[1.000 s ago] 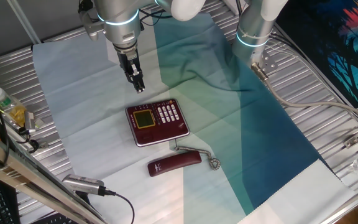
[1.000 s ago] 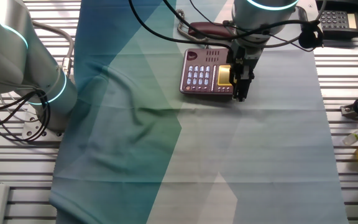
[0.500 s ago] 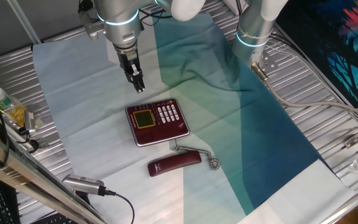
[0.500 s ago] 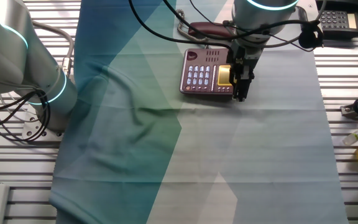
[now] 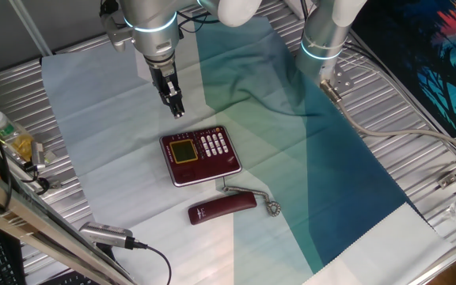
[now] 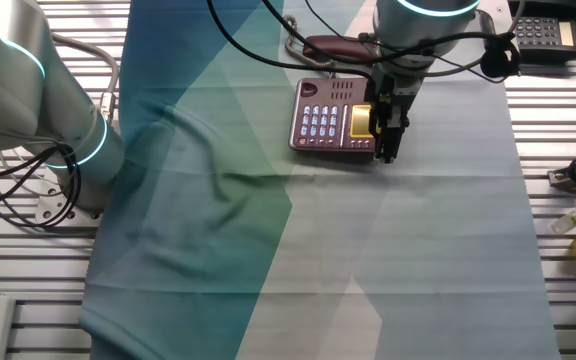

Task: Place the handset of the telephone on the corresponding phone cradle

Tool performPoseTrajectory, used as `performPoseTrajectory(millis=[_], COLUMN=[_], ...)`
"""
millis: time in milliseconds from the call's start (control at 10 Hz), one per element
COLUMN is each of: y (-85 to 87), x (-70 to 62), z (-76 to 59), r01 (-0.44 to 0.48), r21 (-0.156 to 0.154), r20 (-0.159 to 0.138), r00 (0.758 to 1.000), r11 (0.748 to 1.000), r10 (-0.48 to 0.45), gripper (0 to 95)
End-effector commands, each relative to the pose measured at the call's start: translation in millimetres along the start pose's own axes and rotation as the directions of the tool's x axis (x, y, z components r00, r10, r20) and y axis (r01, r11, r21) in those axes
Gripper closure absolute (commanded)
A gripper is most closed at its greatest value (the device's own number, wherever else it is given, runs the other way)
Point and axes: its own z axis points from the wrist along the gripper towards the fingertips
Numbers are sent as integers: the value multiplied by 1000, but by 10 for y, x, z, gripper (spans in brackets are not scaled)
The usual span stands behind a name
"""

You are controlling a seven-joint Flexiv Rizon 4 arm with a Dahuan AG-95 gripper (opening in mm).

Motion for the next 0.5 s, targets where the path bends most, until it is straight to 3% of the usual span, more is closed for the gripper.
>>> performPoseTrajectory(millis=[100,500], y=[0,0], x=[1,1], z=[0,-11], r01=[477,477], r21=[-21,-17], r20=[33,28], r00=[879,879], r11=[879,879], r10=[-476,-476], gripper=[950,950])
